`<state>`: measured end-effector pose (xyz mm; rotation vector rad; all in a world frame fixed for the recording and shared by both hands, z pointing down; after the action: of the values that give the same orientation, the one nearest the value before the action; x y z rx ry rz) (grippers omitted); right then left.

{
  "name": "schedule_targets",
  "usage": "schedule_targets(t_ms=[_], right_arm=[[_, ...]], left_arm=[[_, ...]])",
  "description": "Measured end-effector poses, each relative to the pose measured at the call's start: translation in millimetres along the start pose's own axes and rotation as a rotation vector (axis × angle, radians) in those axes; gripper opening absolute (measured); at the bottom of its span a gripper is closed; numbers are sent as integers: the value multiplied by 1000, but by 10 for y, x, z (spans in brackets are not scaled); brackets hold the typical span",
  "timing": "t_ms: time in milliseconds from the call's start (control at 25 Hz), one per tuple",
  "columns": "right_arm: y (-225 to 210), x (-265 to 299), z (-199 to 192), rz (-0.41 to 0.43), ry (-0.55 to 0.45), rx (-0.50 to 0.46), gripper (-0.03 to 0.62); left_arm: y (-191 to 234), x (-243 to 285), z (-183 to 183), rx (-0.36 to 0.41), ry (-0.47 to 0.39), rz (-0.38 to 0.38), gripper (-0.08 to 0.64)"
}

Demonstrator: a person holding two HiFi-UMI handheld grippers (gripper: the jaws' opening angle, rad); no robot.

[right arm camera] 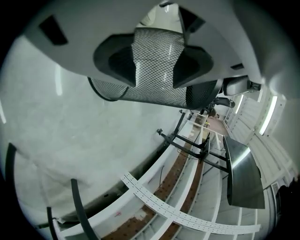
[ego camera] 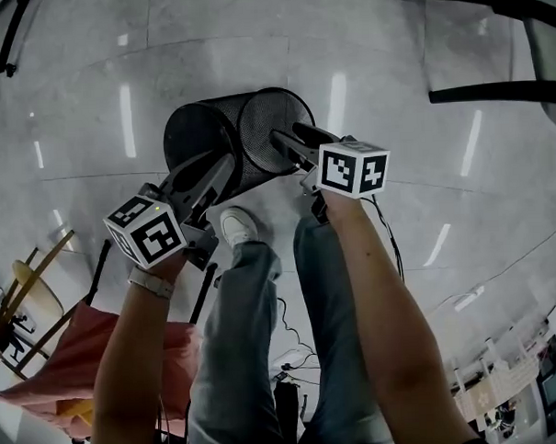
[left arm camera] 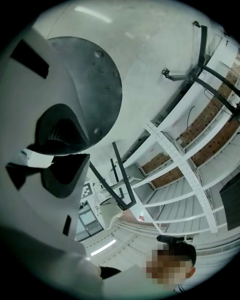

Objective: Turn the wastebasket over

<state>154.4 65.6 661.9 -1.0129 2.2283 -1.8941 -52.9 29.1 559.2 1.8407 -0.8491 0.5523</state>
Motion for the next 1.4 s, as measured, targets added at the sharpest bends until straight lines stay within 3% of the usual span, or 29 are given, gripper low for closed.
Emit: schedule_targets(t_ms=[240,400,480,680,880,1080,1240,1400], right_arm=[[-121,-138,163,-69,-89,21,187],[-199,-244,284,-79,-172,58,175],[-213,-279,357,-77,-206,67,170],[-224,-274,382,-108,-166,30,170],[-199,-313,366,-120,-202,63,170],[199,-412,396,-91,-210,-28,167],[726,-543,402,-42,-188,-145,29],[1139,-680,333,-13,-171,-196,9]], left_arm=[[-54,325,25,-18,17,-38,71],[-21,503,-64,24,85,-1,71],[24,551,-123,5,118,7,58],[42,595,-120,-57,104,1,66],[6,565,-97,-43,104,-19,66],[-110,351,-19,-41,75,-57,66],[-282,127,65,-32,54,-71,64],[-494,-161,168,25,37,-92,20]])
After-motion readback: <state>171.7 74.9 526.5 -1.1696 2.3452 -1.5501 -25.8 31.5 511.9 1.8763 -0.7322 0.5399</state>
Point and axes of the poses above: the fingertips, and each gripper's own axes: x forward along the fingers, y to its left, z out of its top, the point moved 8 cm from there along -x, backward along the fingers, and after that the axes turned 15 degrees about z, right-handed, at the moved point
